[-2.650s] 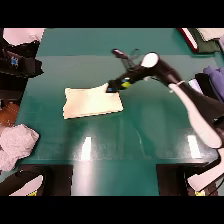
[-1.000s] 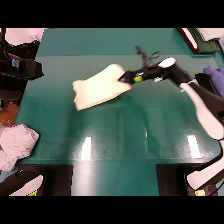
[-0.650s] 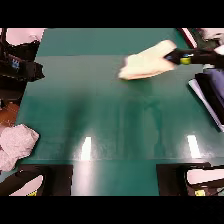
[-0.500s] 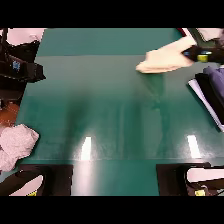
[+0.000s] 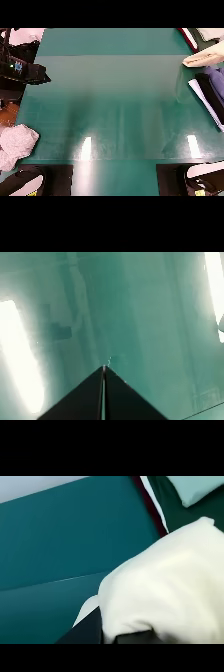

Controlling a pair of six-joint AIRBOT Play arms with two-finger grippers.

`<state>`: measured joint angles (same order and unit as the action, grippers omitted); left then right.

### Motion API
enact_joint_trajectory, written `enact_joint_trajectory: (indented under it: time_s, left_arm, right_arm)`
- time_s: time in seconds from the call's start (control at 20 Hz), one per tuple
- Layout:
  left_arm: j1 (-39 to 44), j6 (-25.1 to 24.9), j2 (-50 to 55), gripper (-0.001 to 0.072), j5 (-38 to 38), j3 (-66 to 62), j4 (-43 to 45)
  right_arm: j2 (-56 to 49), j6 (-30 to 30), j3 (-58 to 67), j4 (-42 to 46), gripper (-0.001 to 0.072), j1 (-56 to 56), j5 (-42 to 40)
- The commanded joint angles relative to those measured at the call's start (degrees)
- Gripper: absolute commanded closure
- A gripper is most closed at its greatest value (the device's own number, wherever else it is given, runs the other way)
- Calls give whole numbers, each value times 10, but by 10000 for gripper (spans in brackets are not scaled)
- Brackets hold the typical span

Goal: Fold the shirts.

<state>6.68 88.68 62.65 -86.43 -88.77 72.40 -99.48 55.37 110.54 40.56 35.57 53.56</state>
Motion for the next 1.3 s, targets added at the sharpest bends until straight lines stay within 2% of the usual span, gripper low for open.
enact_joint_trajectory:
  time_s: [0.0, 0.25, 0.45, 0.5, 0.65, 0.8, 0.95, 1.0, 1.1, 1.25]
  left_arm:
    - [0, 14, 0, 679, -1, 0, -9]
    - [0, 14, 0, 679, 2, 0, -9]
    - [0, 14, 0, 679, 3, 0, -9]
    - [0, 14, 0, 679, 4, 0, -9]
    - [0, 13, 0, 679, 3, 0, -9]
    - [0, 13, 0, 679, 3, 0, -9]
    - [0, 13, 0, 679, 2, 0, -9]
    - [0, 13, 0, 679, 0, 0, -9]
    - [0, 13, 0, 679, -1, 0, -9]
    - [0, 13, 0, 679, 5, 0, -9]
  right_arm:
    - [-19, -4, 77, 1, 703, 24, 29]
    - [53, -3, 9, 5, 702, 62, 42]
    - [111, 13, -46, 50, 702, 99, 80]
    - [126, 26, -60, 65, 702, 107, 83]
    - [170, 118, -115, 161, 700, 129, 91]
    - [197, 194, -168, 255, 699, 152, 129]
    - [209, 243, -213, 304, 697, 179, 172]
    - [209, 254, -224, 305, 669, 191, 187]
    - [209, 263, -236, 306, 255, 217, 215]
    - [210, 278, -240, 294, 239, 256, 268]
